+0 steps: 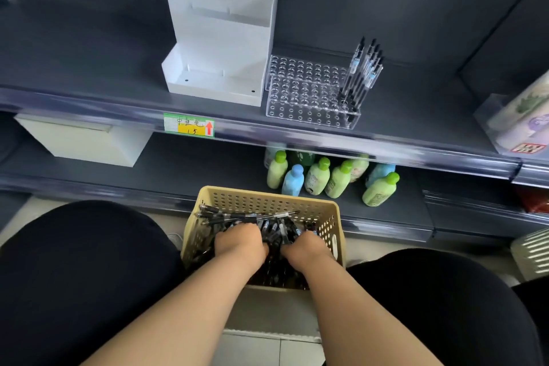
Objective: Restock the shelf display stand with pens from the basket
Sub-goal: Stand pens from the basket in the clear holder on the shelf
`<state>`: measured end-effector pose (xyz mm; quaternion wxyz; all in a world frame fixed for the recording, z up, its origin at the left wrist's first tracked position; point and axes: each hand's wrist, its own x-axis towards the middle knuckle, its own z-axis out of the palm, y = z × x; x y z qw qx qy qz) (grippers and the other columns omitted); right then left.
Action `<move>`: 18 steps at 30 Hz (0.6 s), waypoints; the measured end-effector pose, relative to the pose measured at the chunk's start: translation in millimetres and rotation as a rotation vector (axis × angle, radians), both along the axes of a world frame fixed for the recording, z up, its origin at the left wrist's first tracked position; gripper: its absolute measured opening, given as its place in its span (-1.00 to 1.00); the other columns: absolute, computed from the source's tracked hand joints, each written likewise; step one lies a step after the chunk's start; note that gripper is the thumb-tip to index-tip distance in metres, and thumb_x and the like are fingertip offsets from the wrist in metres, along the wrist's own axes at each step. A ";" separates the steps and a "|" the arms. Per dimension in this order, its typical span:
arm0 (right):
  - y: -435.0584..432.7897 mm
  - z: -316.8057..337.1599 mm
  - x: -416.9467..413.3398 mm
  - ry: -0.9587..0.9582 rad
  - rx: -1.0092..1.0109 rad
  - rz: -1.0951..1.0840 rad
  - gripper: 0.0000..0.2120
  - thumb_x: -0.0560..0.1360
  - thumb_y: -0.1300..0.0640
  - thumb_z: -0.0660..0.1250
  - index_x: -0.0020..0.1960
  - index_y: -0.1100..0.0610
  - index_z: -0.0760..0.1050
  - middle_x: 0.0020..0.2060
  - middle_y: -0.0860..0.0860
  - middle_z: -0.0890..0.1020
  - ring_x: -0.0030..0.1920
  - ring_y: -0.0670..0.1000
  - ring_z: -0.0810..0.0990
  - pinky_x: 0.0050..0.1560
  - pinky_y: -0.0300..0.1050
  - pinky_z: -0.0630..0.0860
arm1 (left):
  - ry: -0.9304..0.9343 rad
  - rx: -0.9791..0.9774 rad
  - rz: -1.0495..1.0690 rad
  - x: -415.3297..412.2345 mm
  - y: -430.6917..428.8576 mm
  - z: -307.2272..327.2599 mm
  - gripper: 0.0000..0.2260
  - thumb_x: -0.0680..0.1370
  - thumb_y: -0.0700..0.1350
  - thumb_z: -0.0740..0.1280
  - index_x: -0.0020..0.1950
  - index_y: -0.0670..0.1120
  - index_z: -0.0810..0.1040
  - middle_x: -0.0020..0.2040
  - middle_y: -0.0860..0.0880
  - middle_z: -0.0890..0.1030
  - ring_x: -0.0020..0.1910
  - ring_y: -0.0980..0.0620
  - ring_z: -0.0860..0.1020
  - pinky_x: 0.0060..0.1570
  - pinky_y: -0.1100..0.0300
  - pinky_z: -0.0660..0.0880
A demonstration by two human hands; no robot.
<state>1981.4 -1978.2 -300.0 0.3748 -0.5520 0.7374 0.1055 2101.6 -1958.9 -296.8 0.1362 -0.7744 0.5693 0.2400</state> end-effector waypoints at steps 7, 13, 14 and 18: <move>11.4 4.6 4.0 -0.063 0.016 0.065 -0.82 0.45 0.05 0.33 -0.20 0.15 0.45 -0.15 0.09 0.54 -0.13 0.06 0.50 -0.19 -0.21 0.37 | 0.184 -0.041 0.220 24.3 12.5 22.3 -0.71 0.52 0.11 0.29 -0.06 -0.08 0.64 -0.15 -0.07 0.63 -0.14 -0.06 0.59 -0.25 0.21 0.43; 34.7 43.6 3.1 -0.458 -0.030 -0.088 -0.93 0.47 0.27 0.26 -0.19 0.22 0.42 -0.34 0.08 0.53 -0.57 -0.08 0.52 -0.61 -0.34 0.29 | 0.794 -0.211 0.587 40.1 42.0 45.4 -0.80 0.54 -0.02 0.32 -0.22 -0.07 0.61 -0.22 0.00 0.67 -0.27 0.07 0.61 -0.24 0.23 0.49; 38.1 45.8 4.4 -0.506 -0.070 -0.132 -0.92 0.45 0.28 0.27 -0.06 0.28 0.44 -0.24 0.12 0.56 -0.59 -0.09 0.53 -0.65 -0.36 0.27 | 0.938 -0.205 0.673 37.8 46.2 50.6 -0.85 0.54 -0.05 0.33 -0.16 -0.08 0.59 -0.22 0.02 0.68 -0.29 0.11 0.60 -0.31 0.27 0.44; 48.4 49.5 8.6 -0.590 -0.189 -0.202 -0.84 0.49 0.28 0.22 0.06 0.26 0.37 -0.07 0.19 0.61 -0.60 -0.09 0.52 -0.65 -0.36 0.30 | 1.336 -0.227 0.860 28.5 54.4 64.2 -0.95 0.55 -0.16 0.33 -0.03 -0.12 0.56 -0.21 -0.02 0.70 -0.25 0.10 0.63 -0.28 0.26 0.43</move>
